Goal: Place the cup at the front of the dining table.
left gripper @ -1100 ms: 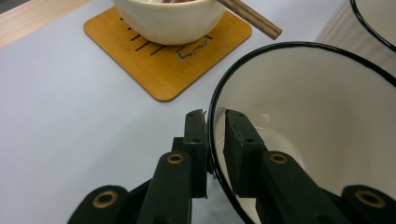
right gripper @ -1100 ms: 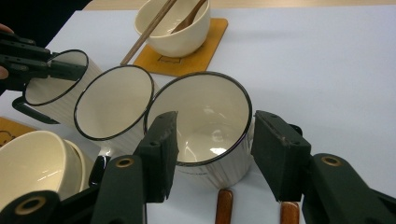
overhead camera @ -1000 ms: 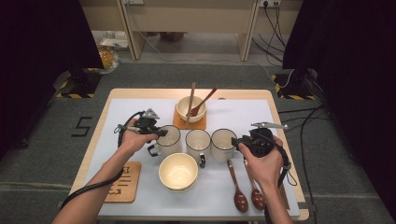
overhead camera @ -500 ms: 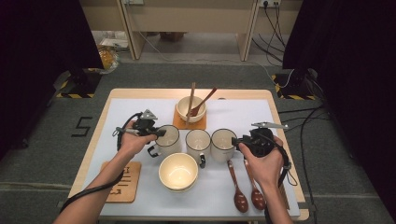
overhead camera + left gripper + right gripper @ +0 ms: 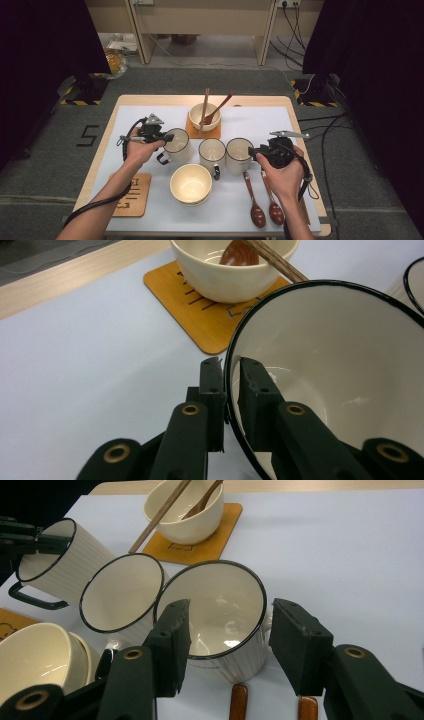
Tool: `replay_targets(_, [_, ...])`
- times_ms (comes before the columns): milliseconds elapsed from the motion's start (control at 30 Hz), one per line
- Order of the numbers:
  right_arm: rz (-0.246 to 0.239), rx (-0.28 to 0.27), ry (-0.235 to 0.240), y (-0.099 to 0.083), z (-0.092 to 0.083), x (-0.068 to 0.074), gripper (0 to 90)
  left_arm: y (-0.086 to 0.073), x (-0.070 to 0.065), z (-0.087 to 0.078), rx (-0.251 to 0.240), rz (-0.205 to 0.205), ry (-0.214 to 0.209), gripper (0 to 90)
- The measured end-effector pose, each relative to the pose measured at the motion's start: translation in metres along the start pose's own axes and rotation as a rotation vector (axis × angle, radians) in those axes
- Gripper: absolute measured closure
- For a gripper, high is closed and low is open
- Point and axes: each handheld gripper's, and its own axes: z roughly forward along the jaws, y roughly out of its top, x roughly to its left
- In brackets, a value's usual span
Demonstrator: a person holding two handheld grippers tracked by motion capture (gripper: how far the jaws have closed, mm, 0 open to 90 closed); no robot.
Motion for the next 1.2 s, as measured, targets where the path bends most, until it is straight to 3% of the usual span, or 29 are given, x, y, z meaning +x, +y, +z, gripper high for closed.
replay_targets(667, [-0.002, -0.002, -0.001, 0.000, 0.000, -0.001, 50.0, 0.003, 0.018, -0.007, -0.045, -0.084, 0.087, 80.7])
replay_targets(1200, [-0.003, -0.004, 0.001, 0.000, -0.001, 0.000, 50.0, 0.010, 0.031, -0.005, -0.040, -0.131, 0.165, 80.8])
